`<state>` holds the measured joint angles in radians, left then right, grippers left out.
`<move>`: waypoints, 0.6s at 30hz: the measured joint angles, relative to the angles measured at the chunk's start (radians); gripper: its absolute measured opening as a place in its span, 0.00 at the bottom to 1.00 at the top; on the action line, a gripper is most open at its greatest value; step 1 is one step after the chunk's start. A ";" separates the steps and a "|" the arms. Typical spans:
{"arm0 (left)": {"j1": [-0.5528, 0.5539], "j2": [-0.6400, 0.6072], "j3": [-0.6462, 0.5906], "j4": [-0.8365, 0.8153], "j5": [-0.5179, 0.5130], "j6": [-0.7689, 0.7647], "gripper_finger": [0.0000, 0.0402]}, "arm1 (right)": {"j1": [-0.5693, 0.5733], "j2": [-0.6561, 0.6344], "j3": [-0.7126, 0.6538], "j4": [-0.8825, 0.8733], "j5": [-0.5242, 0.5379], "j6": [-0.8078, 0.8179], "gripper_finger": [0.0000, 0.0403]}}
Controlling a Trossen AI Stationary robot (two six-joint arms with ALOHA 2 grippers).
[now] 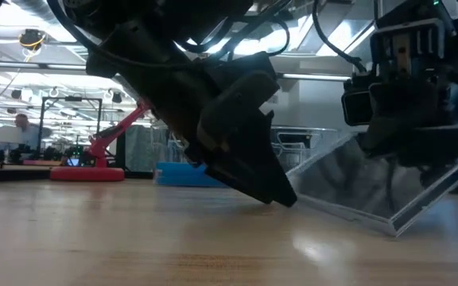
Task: Pick & place jewel cases by type
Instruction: Put the black CD case into the right transparent bin
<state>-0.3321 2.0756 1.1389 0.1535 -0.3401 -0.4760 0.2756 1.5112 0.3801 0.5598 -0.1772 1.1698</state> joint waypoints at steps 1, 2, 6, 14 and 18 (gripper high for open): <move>0.000 0.000 0.000 -0.001 0.006 0.000 0.59 | 0.000 0.000 0.000 0.000 -0.003 0.001 0.19; 0.000 -0.001 0.001 -0.006 0.015 0.001 0.60 | 0.000 0.000 0.000 0.000 -0.005 0.003 0.18; 0.003 -0.028 0.003 -0.091 0.088 0.004 0.63 | 0.000 -0.001 0.001 0.003 -0.018 0.004 0.13; 0.003 -0.185 -0.003 -0.317 0.113 0.040 0.64 | 0.000 -0.003 0.002 0.027 -0.027 -0.025 0.04; 0.004 -0.283 -0.010 -0.447 0.092 0.041 0.64 | -0.008 0.000 0.000 0.078 -0.020 -0.047 0.05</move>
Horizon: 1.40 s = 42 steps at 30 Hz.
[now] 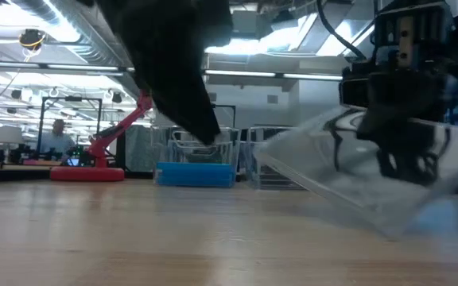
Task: Pick & place jewel cases by type
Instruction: Put the black CD case into the right transparent bin
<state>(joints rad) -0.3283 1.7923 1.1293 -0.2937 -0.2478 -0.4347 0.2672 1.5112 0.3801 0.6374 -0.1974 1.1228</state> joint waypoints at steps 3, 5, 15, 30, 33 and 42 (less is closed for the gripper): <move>0.000 -0.087 0.000 -0.046 -0.019 -0.019 0.64 | -0.017 -0.002 -0.001 0.053 0.004 -0.006 0.05; 0.000 -0.150 0.000 -0.061 -0.020 -0.024 0.64 | -0.029 -0.007 0.008 0.088 0.003 -0.007 0.05; -0.003 -0.428 0.002 -0.067 -0.096 -0.034 0.64 | -0.190 -0.090 0.145 0.155 -0.077 -0.091 0.05; 0.006 -0.526 0.003 -0.079 -0.161 -0.032 0.64 | -0.647 -0.211 0.576 -0.727 -0.047 -0.442 0.05; 0.014 -0.525 0.003 -0.100 -0.154 -0.031 0.64 | -0.715 -0.201 0.678 -0.966 0.017 -0.490 0.05; 0.045 -0.525 0.003 -0.130 -0.153 -0.004 0.64 | -0.821 -0.167 0.724 -1.187 0.015 -0.522 0.04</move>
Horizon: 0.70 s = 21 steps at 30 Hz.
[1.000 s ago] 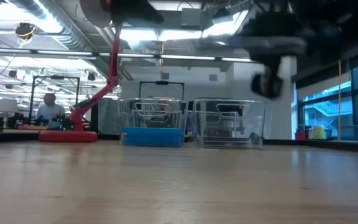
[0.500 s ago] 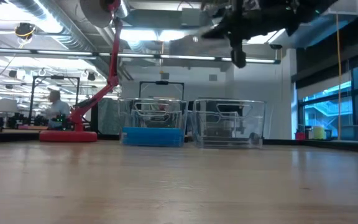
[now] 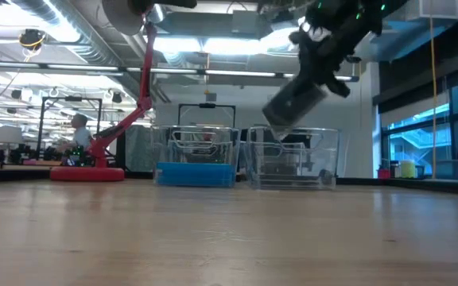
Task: Pick & place jewel cases by type
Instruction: Put the black CD case into the right transparent bin
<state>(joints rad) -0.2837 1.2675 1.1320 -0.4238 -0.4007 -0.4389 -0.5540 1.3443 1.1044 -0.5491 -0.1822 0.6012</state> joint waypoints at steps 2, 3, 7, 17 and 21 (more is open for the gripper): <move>0.008 0.000 0.000 0.000 0.000 0.000 0.64 | -0.008 0.039 -0.022 0.014 -0.026 -0.001 0.04; 0.010 0.000 0.000 0.000 0.001 0.000 0.64 | -0.011 0.062 -0.031 0.032 -0.045 -0.003 0.04; 0.019 0.000 0.000 0.000 0.003 0.000 0.64 | -0.019 0.137 -0.038 0.108 -0.084 -0.006 0.06; 0.018 0.000 0.000 0.000 0.013 -0.002 0.64 | -0.032 0.268 -0.034 0.187 -0.112 0.021 0.07; 0.018 0.000 0.000 0.000 0.013 -0.001 0.64 | -0.032 0.303 -0.035 0.209 -0.151 0.017 0.07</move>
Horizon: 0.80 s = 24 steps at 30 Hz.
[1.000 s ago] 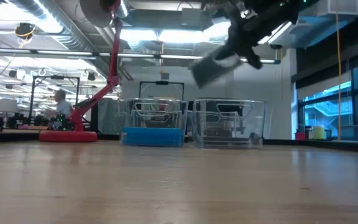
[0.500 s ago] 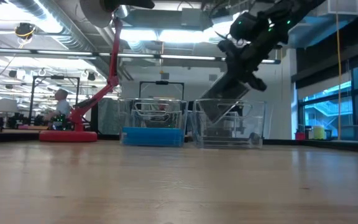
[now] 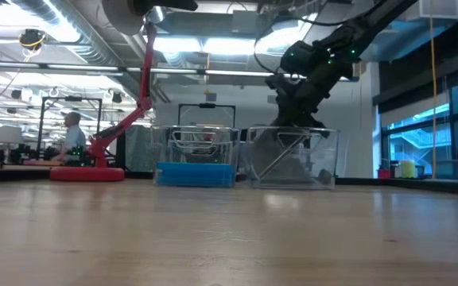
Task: Pick & place jewel cases by type
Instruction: Put the black CD case into the right transparent bin
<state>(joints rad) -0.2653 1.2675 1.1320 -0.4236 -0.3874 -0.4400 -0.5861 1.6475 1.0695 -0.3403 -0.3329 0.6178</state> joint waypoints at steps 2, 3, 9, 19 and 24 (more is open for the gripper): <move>0.000 0.000 0.000 0.000 0.000 0.000 0.64 | 0.000 0.002 0.000 0.011 -0.009 -0.026 0.07; 0.000 0.000 0.000 0.000 0.000 0.000 0.64 | 0.000 0.003 0.000 0.010 -0.009 -0.038 0.07; 0.000 0.000 0.000 0.000 0.000 0.001 0.64 | -0.002 -0.001 -0.001 0.009 0.002 -0.102 0.16; 0.000 0.000 0.000 -0.022 0.000 0.017 0.64 | -0.012 -0.027 0.001 0.007 0.117 -0.104 0.40; 0.000 0.000 -0.001 -0.064 -0.009 -0.003 0.64 | -0.041 -0.091 0.001 0.004 0.132 -0.131 0.43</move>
<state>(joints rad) -0.2653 1.2678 1.1313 -0.4877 -0.3959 -0.4430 -0.6272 1.5565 1.0706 -0.3368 -0.2006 0.4873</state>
